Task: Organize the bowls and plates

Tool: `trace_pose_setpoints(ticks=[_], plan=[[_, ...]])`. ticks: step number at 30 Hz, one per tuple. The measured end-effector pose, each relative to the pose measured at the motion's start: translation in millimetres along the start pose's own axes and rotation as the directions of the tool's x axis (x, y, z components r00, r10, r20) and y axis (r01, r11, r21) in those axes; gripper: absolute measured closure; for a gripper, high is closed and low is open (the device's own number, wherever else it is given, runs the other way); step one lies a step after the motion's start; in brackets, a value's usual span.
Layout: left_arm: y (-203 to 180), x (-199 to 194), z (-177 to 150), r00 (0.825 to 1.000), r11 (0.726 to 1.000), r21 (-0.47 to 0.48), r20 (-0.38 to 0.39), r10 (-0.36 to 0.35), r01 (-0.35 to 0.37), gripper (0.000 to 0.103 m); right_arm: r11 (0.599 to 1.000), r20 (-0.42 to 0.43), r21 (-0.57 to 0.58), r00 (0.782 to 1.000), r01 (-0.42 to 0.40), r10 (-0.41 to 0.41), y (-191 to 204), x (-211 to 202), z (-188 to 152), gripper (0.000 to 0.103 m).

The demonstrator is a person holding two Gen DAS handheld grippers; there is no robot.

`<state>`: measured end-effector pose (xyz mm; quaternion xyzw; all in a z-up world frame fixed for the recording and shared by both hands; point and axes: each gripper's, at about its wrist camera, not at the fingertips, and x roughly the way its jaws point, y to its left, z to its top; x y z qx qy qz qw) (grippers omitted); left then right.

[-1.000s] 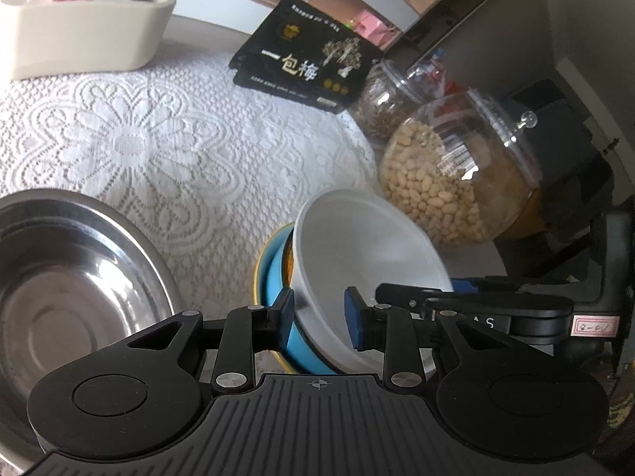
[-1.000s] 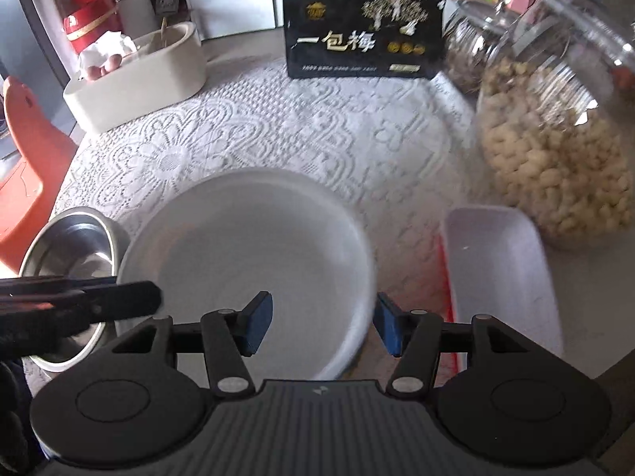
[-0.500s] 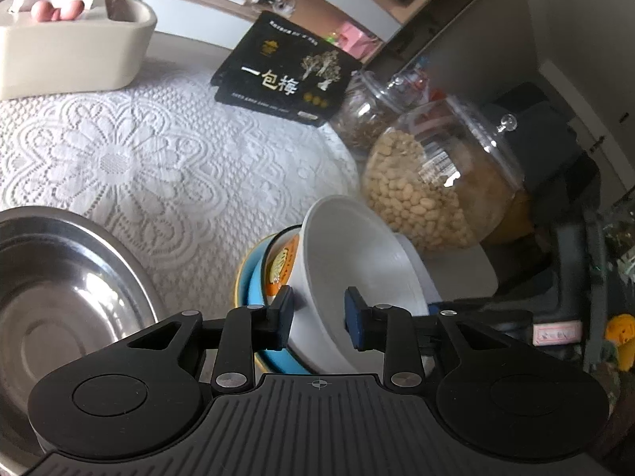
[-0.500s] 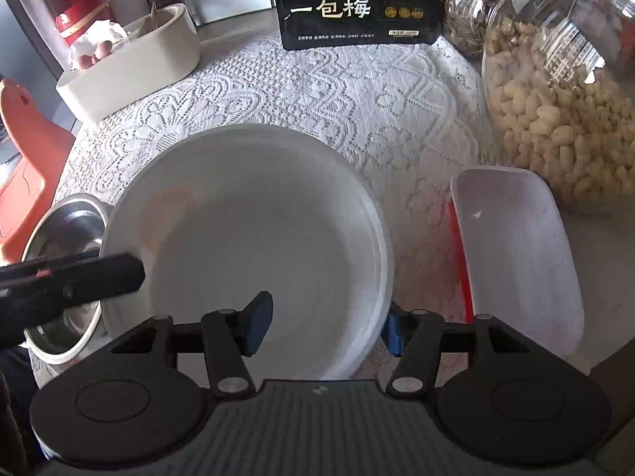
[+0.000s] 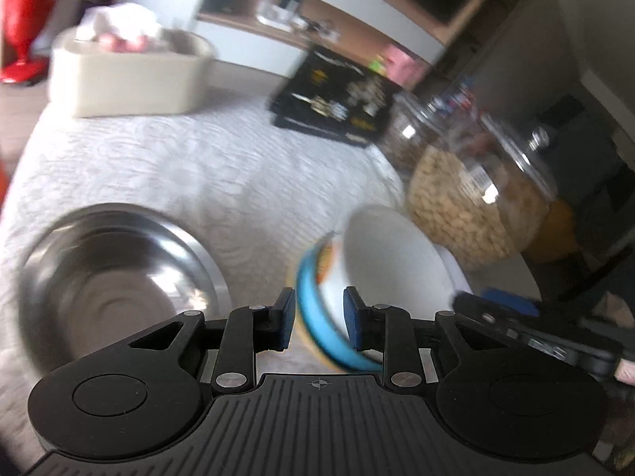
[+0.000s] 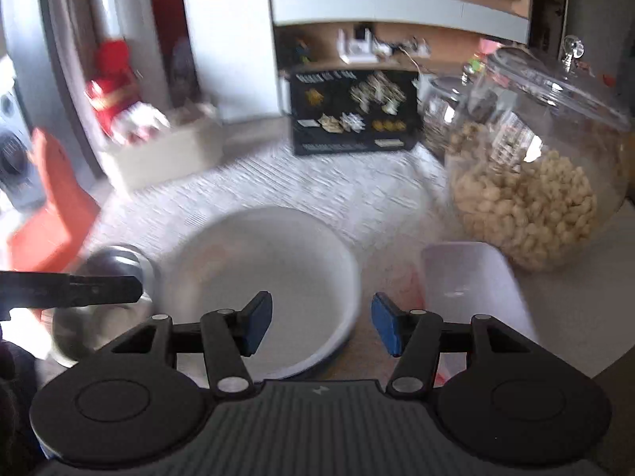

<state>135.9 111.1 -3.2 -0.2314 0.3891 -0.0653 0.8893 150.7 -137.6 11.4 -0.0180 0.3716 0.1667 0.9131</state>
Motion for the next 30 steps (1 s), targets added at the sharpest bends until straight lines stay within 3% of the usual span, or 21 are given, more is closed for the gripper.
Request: trace_pose_setpoints(ticks=[4,7,10,16,19,21,30], plan=[[39,-38,-9,0.988,0.985,-0.112,0.069,0.139,-0.131,0.074,0.986,0.045,0.023,0.985,-0.165,0.164,17,-16,-17,0.047],[72,-55,-19,0.948,0.935,-0.209,0.077,0.308,-0.287,0.074,0.964,0.002,0.000,0.964,-0.266,0.266,44,-9,-35,0.046],[94,-58,-24,0.916,0.893,-0.261,0.063,0.395,-0.367,0.074,0.947,-0.071,-0.011,0.945,-0.320,0.319,75,12,-47,0.046],[115,-46,-29,0.913,0.872,-0.311,0.032,0.406,-0.377,0.074,0.964,-0.114,0.069,0.958,-0.256,0.263,102,67,-51,0.046],[116,-40,-30,0.902,0.861,-0.308,0.019,0.432,-0.406,0.074,0.962,-0.137,0.102,0.954,-0.253,0.266,105,78,-57,0.046],[119,-36,-34,0.895,0.852,-0.311,0.006,0.446,-0.422,0.073,0.958,-0.140,0.118,0.951,-0.262,0.277,103,83,-60,0.040],[128,-27,-48,0.924,0.865,-0.339,-0.041,0.379,-0.370,0.070,0.951,-0.147,0.123,0.942,-0.284,0.300,114,82,-61,0.039]])
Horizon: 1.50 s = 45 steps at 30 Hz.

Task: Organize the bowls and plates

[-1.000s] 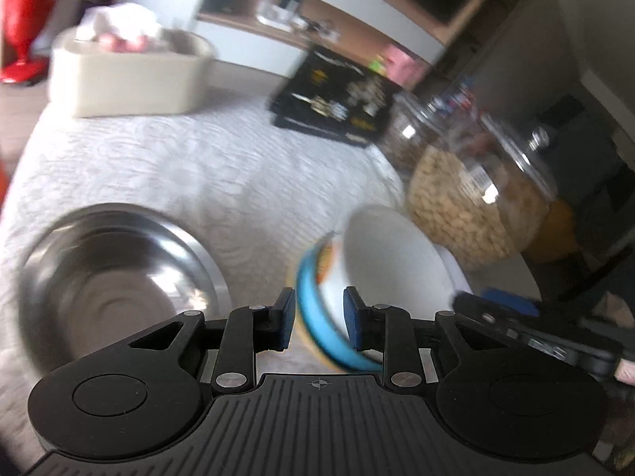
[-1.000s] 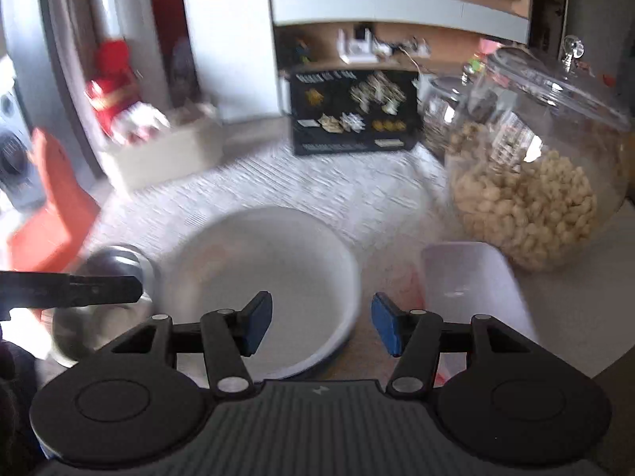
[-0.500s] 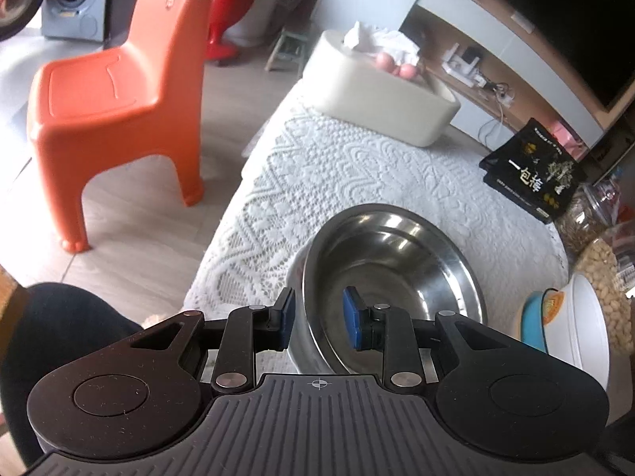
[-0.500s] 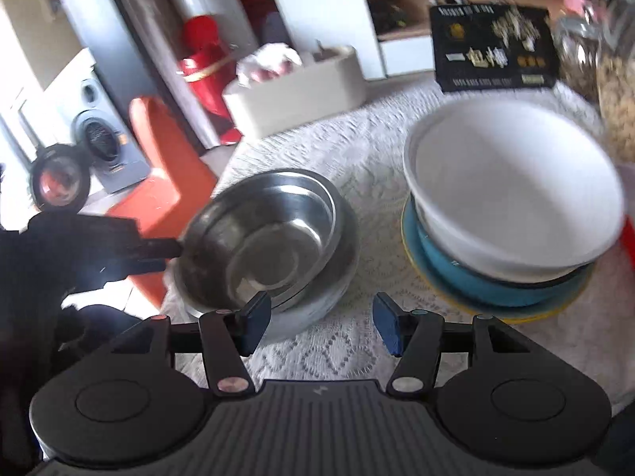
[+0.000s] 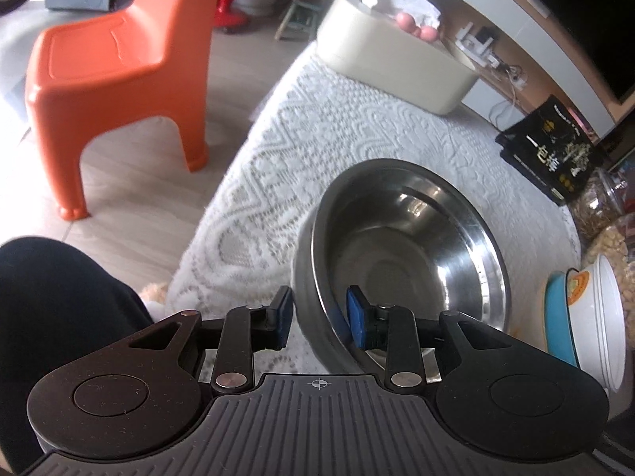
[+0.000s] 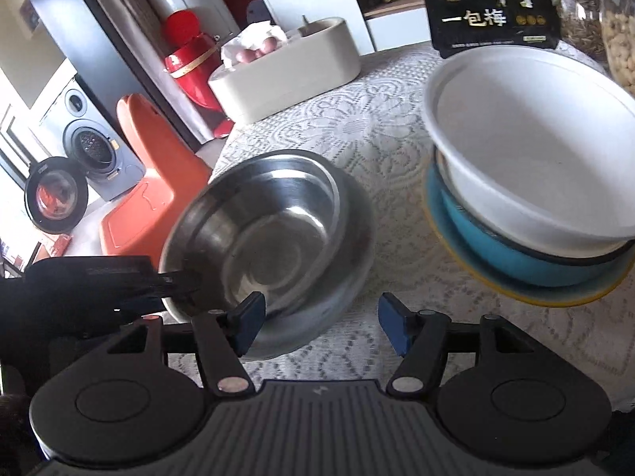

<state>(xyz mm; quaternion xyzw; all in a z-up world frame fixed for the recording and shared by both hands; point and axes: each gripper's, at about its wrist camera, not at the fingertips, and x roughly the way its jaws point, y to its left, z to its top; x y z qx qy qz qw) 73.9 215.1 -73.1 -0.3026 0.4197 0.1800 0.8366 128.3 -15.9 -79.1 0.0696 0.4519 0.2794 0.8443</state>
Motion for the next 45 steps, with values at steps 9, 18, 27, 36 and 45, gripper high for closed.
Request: trace_pose_setpoints(ticks=[9,18,27,36,45], plan=[[5,8,-1,0.998,0.998,-0.029,-0.034,-0.059,0.059,0.070,0.999,-0.071,0.037,0.997,-0.035,0.038,7,22,4,0.035],[3,18,4,0.993,0.994,-0.024,-0.046,-0.111,0.110,0.068,0.999,-0.059,0.040,0.998,-0.001,0.003,5,29,14,0.036],[-4,-3,5,0.998,0.998,-0.023,-0.029,-0.057,0.056,0.069,0.997,0.055,-0.072,0.998,-0.013,0.017,15,-6,2,0.036],[-66,-51,7,0.993,0.994,0.105,0.115,-0.033,0.021,0.075,0.994,0.285,-0.105,0.958,-0.004,0.034,-17,-81,31,0.036],[-129,-58,-6,0.980,0.971,0.181,0.096,-0.174,0.154,0.075,0.996,0.350,-0.093,0.936,0.013,0.021,-57,-107,53,0.036]])
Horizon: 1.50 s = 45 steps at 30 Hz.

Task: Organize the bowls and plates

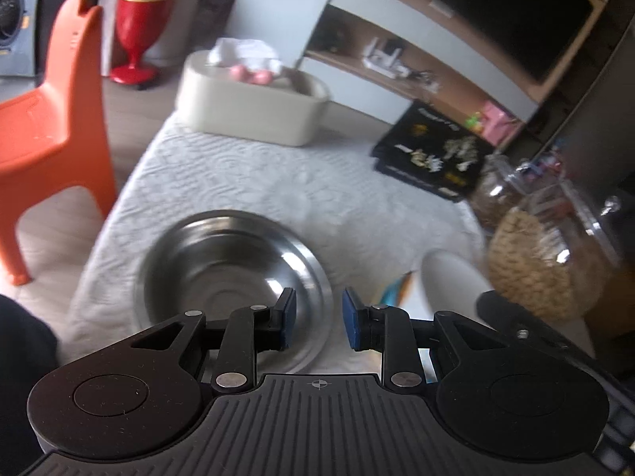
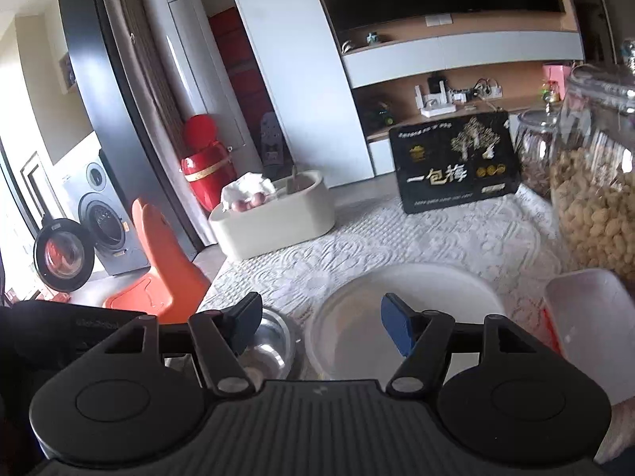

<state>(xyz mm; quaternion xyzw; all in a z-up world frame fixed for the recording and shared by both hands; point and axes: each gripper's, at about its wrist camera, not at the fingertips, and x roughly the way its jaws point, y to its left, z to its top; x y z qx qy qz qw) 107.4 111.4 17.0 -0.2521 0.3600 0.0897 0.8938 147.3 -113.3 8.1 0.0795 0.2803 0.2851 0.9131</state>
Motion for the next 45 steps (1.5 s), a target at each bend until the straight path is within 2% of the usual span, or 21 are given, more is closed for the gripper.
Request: trace_pose_setpoints(ticks=[7,9,10,13,15,18,21,24,26,28,30,32,34,36,39,41,42,45], plan=[[-27,1,4,0.994,0.996,0.010,0.056,-0.091,0.090,0.075,0.997,0.100,-0.062,0.994,0.041,-0.035,-22,-20,13,0.034],[-35,6,5,0.993,0.994,0.030,0.046,-0.106,0.105,0.075,0.992,0.139,-0.098,0.988,0.080,-0.066,-26,-25,17,0.022],[-39,8,5,0.993,0.993,0.041,0.034,-0.116,0.114,0.075,0.988,0.150,-0.118,0.985,0.103,-0.085,-29,-26,19,0.020],[-49,14,6,0.986,0.982,0.087,-0.006,-0.168,0.167,0.075,0.972,0.144,-0.148,0.977,0.181,-0.160,-38,-21,24,0.018],[-57,18,5,0.983,0.975,0.119,-0.006,-0.186,0.185,0.075,0.963,0.120,-0.167,0.974,0.210,-0.191,-46,-15,22,0.018],[-68,29,3,0.990,0.981,0.133,-0.014,-0.142,0.142,0.075,0.956,0.109,-0.179,0.971,0.231,-0.214,-61,-10,14,0.018],[-74,39,-3,0.992,0.977,0.170,-0.043,-0.120,0.126,0.075,0.968,0.053,-0.147,0.979,0.204,-0.198,-77,-5,8,0.018],[-69,53,-5,0.993,0.975,0.200,-0.087,-0.080,0.096,0.075,0.989,-0.077,-0.054,0.987,0.139,-0.143,-95,15,11,0.018],[-63,65,-4,0.993,0.977,0.201,-0.110,-0.048,0.069,0.075,0.994,-0.161,0.015,0.981,0.109,-0.105,-105,32,13,0.018],[-57,76,-4,0.991,0.979,0.199,-0.131,-0.027,0.053,0.070,0.995,-0.232,0.053,0.970,0.088,-0.073,-113,49,11,0.018],[-52,85,-5,0.987,0.979,0.193,-0.159,-0.035,0.066,0.069,0.994,-0.297,0.070,0.953,0.080,-0.055,-116,67,9,0.018],[-48,95,-7,0.981,0.978,0.199,-0.190,-0.032,0.070,0.069,0.995,-0.368,0.081,0.930,0.059,-0.025,-119,83,4,0.019],[-44,105,-7,0.976,0.976,0.203,-0.213,-0.036,0.080,0.062,0.994,-0.421,0.100,0.907,0.042,0.004,-122,97,0,0.019],[-44,113,-8,0.970,0.973,0.212,-0.240,-0.037,0.089,0.061,0.991,-0.461,0.133,0.886,0.013,0.050,-127,107,-3,0.019],[-49,124,-9,0.961,0.966,0.234,-0.274,-0.045,0.112,0.067,0.982,-0.495,0.185,0.860,-0.038,0.126,-132,112,-8,0.019],[-50,131,-10,0.949,0.967,0.213,-0.307,-0.067,0.137,0.067,0.975,-0.513,0.219,0.844,-0.049,0.158,-136,117,-12,0.019],[-50,135,-11,0.943,0.968,0.202,-0.323,-0.076,0.147,0.066,0.969,-0.512,0.239,0.841,-0.058,0.176,-137,118,-13,0.019],[-53,142,-14,0.940,0.964,0.223,-0.335,-0.062,0.143,0.066,0.961,-0.518,0.271,0.832,-0.058,0.196,-141,120,-15,0.022]])
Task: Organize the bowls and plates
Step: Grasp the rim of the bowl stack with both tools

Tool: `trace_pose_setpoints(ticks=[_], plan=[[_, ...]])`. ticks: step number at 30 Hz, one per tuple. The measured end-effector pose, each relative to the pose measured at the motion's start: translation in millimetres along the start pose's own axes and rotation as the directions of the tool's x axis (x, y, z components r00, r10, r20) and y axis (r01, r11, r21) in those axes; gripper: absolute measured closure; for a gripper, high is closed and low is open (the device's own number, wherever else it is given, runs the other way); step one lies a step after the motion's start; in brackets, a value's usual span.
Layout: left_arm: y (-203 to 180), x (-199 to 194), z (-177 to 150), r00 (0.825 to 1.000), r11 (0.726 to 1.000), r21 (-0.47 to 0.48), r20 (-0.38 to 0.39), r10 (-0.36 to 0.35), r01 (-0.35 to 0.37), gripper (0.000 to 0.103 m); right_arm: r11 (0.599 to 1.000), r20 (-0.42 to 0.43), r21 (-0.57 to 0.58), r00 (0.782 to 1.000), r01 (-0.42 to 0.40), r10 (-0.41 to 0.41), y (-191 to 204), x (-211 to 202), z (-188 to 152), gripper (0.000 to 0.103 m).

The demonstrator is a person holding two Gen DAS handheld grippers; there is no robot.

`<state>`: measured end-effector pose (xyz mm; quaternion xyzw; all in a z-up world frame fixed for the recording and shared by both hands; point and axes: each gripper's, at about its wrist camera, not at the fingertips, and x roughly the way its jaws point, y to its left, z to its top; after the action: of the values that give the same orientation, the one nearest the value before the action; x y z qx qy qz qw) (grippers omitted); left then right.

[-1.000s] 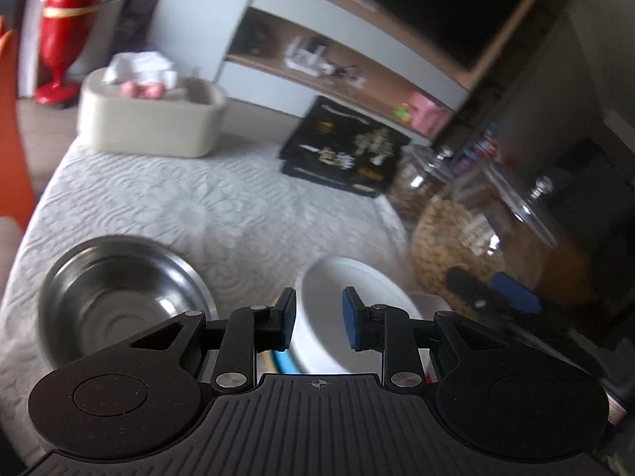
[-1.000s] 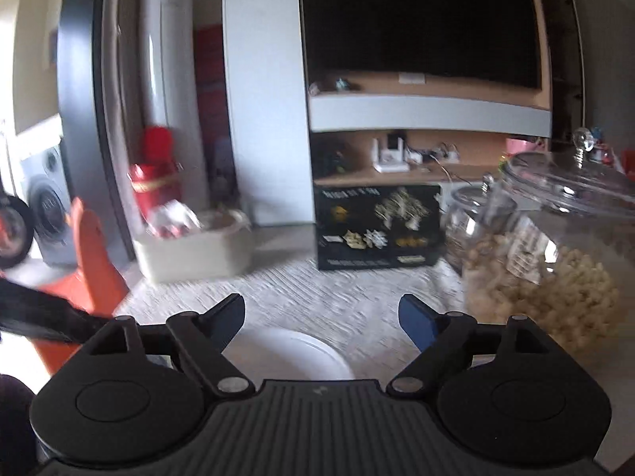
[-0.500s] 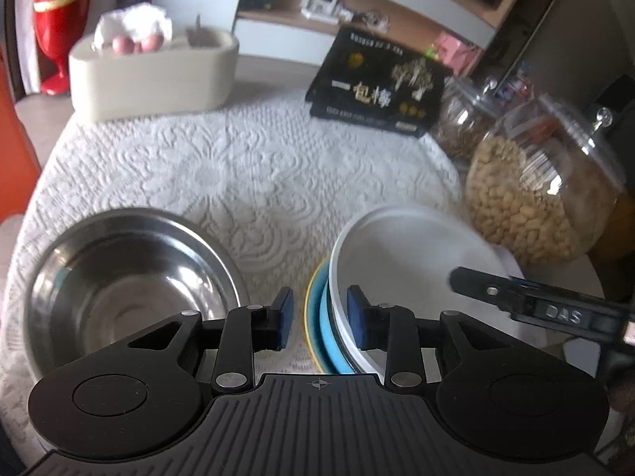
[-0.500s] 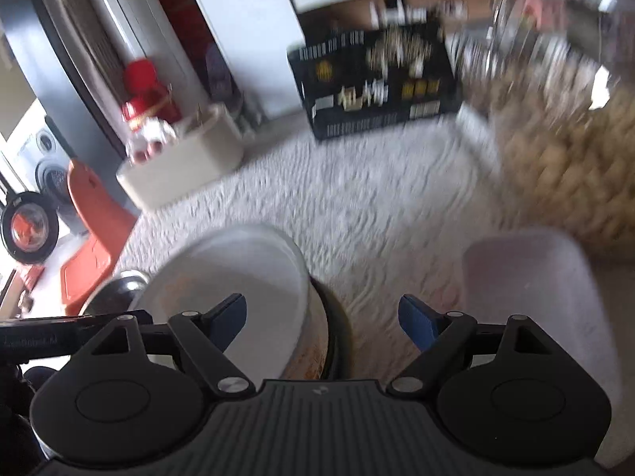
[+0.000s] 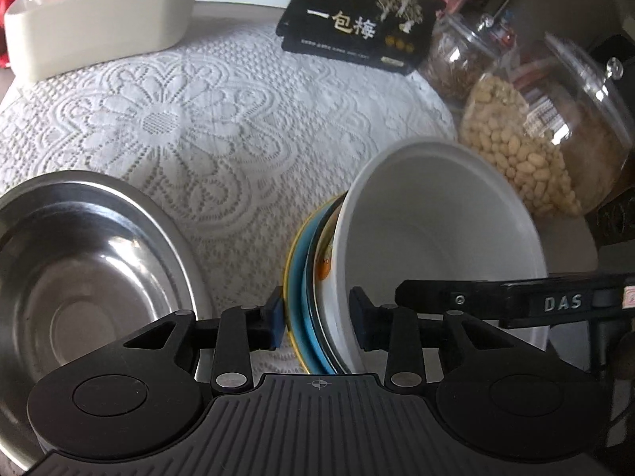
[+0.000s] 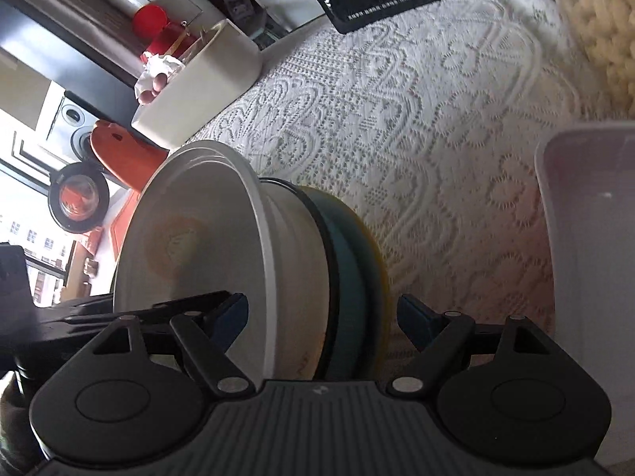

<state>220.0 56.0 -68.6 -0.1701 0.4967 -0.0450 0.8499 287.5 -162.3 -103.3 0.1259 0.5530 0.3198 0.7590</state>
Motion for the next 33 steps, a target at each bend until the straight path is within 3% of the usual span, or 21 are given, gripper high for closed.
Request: trace_pose_setpoints(ticks=[6,13,20,33], plan=[[-2,5,2,1.000,1.000,0.000,-0.022,0.010,-0.010,0.063,1.000,-0.015,0.004,1.000,0.022,-0.022,8,0,-7,0.037],[3,3,4,0.998,0.998,-0.066,-0.062,-0.016,0.012,0.064,0.999,-0.028,-0.005,0.998,0.052,-0.052,13,1,-8,0.036],[-6,2,3,0.994,0.998,-0.036,-0.098,0.038,-0.042,0.064,0.998,-0.054,-0.008,0.996,0.070,-0.070,17,4,-4,0.035],[2,-2,-4,0.993,0.998,-0.063,-0.120,0.002,-0.010,0.063,0.997,-0.045,-0.034,0.997,0.067,-0.068,17,3,-1,0.035]])
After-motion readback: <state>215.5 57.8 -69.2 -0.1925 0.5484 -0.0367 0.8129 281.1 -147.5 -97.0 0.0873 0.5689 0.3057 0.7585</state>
